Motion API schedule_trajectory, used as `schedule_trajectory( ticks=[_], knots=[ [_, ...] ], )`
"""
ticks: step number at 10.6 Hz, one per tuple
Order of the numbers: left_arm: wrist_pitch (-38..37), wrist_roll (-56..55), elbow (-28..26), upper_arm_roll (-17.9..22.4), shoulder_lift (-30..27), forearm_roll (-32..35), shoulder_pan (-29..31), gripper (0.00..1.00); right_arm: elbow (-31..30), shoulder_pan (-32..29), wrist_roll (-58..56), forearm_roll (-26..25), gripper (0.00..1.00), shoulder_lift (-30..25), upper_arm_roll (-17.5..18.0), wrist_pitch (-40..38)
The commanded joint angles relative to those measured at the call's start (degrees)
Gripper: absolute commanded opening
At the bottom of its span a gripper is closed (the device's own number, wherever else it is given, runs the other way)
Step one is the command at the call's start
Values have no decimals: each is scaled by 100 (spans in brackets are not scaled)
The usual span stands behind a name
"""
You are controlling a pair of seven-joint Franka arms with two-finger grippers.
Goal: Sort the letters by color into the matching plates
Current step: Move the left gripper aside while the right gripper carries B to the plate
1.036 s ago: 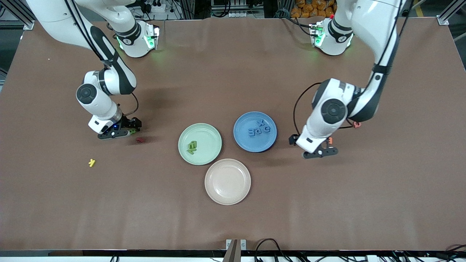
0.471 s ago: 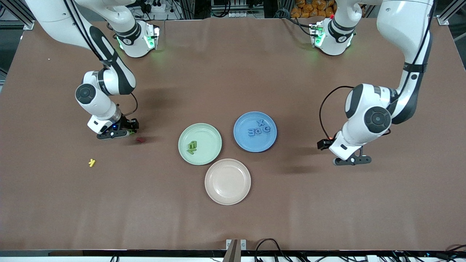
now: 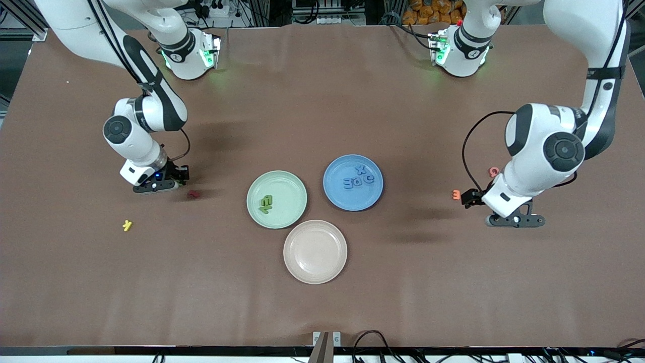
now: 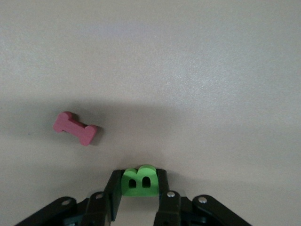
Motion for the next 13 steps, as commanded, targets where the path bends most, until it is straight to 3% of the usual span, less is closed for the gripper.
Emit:
schedule_trajectory(
  ticks=[1,8,11,13],
  knots=[
    [-459,441,-117,-19,-613,32,191,100,-12,-133,-33,-71,27,77,78,57],
    [-1435,618,-56,-72,-2002,-292,595,100,339,-19,150,-1,22,-152,122,-611],
    [-2366,514,522,24,-2293,-381,632,100,567,87,940,8,21,-161,411,-620],
    [-2474,521,551,51,-2504,-311,632,100,673,297,1414,17,21,-161,517,-655]
  ],
)
